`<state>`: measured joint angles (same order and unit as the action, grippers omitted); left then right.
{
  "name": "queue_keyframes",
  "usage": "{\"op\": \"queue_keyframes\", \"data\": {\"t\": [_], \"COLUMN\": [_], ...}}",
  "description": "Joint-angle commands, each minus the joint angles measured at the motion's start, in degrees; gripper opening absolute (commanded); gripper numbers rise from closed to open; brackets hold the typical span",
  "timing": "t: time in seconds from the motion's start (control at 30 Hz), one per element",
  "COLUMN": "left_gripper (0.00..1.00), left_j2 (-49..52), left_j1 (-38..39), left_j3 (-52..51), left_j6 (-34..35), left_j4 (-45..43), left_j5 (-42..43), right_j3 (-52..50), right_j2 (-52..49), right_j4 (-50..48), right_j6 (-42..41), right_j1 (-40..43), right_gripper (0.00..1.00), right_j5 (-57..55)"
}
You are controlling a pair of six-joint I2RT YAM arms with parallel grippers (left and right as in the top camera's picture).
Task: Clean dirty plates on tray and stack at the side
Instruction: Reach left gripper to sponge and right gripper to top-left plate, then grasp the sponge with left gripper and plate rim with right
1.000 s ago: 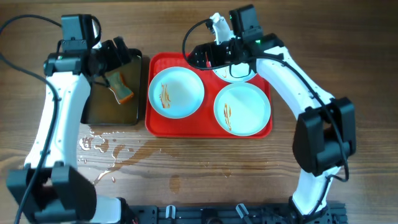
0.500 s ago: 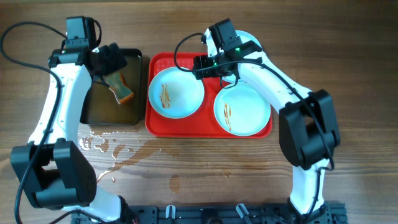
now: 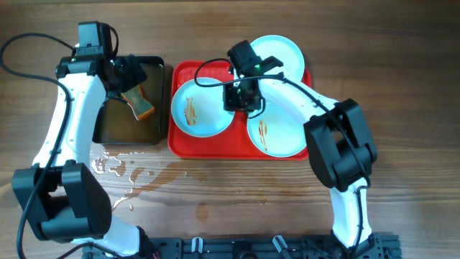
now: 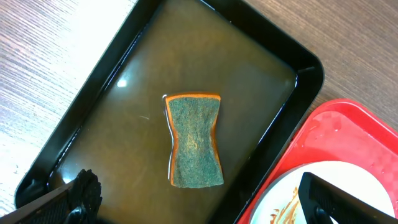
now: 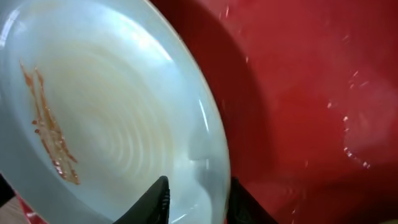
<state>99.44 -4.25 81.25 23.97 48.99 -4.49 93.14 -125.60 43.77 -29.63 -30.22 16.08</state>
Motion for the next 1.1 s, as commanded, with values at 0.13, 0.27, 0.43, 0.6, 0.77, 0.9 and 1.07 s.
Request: {"op": "queue_keyframes", "data": {"t": [0.13,0.27,0.43,0.6,0.77,0.9,1.07], "left_gripper": [0.98,0.97,1.00,1.00,0.96,0.96,0.96], "left_j2": [0.66,0.66,0.66,0.68,1.25,5.20,6.78], "left_j1": [-0.15,-0.15,-0.15,-0.15,-0.15,-0.15,-0.15], "left_j3": [0.74,0.35,0.35,0.35,0.33,0.33,0.35], "left_j6": [0.94,0.94,0.92,0.94,2.49,3.54,3.54], "left_j4": [1.01,1.05,1.03,2.10,1.46,0.94,-0.28], "left_j5": [-0.55,-0.55,-0.57,-0.55,-0.55,-0.55,-0.55], "right_j3": [0.09,0.15,3.41,3.91,2.14,1.84,1.60], "right_j2": [-2.23,-2.47,-2.43,-2.45,-2.51,-2.56,-3.72], "right_j4": [0.00,-1.18,0.46,0.37,-1.51,-1.88,-4.96], "right_j6": [-5.05,-5.01,-3.15,2.71,2.43,2.49,2.05], "right_j1": [-0.48,-0.44,3.13,4.57,4.15,3.87,3.76], "right_gripper": [0.04,0.04,0.04,0.29,0.08,0.19,0.24], "right_j5": [-1.31,-1.90,-5.99,-3.43,-4.83,-4.72,-4.70]}}
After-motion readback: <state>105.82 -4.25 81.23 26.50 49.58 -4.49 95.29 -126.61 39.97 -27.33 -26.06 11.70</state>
